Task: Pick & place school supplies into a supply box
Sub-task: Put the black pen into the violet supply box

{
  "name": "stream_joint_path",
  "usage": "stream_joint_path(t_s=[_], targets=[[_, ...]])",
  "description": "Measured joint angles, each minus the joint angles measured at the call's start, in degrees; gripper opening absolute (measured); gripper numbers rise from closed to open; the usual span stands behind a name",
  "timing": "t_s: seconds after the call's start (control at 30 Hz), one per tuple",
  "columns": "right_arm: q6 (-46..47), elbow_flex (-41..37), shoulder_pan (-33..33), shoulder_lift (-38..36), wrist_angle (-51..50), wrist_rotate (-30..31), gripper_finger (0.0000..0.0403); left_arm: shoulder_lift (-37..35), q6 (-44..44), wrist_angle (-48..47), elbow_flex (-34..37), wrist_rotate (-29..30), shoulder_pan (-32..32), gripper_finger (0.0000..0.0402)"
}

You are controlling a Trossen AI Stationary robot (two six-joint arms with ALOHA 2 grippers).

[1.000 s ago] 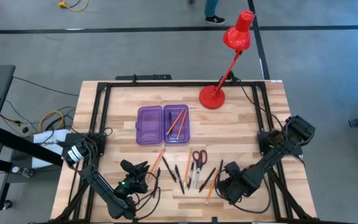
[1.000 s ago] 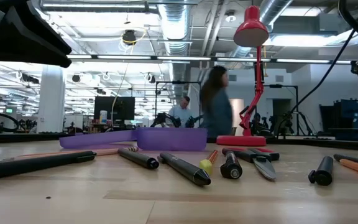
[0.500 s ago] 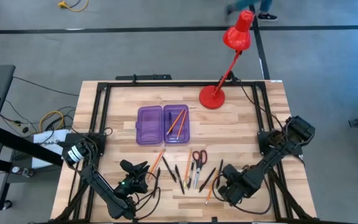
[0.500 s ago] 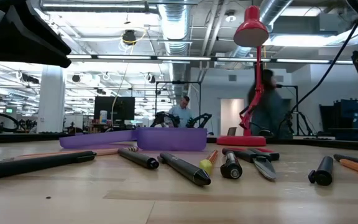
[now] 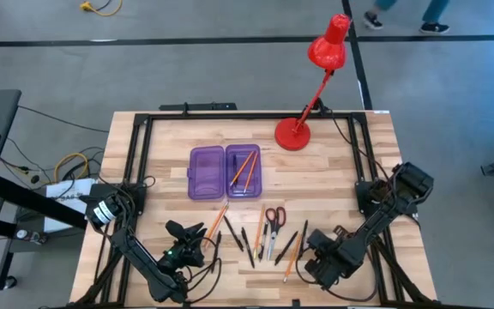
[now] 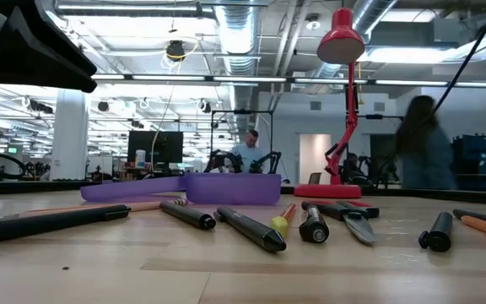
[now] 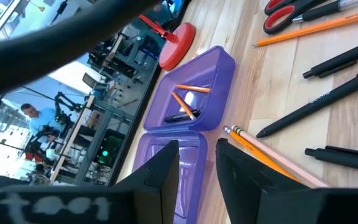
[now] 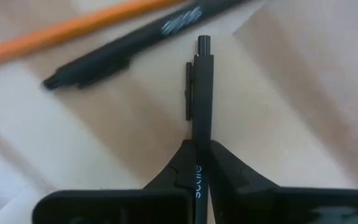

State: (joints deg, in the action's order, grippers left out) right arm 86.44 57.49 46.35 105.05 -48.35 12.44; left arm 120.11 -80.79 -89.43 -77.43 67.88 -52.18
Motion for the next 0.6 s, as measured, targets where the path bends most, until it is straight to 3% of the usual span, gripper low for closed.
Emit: stream_joint_path(t_s=[0.37, 0.6], targets=[[0.49, -0.48, -0.42, 0.46, -8.36, 5.65, 0.0001, -0.01, -0.04, 0.0, -0.02, 0.01, 0.0, 0.0095], [-0.99, 3.28, -1.98, 3.45, -20.02, 10.11, 0.0, -0.02, -0.18, 0.02, -0.02, 0.0, 0.06, 0.0095]])
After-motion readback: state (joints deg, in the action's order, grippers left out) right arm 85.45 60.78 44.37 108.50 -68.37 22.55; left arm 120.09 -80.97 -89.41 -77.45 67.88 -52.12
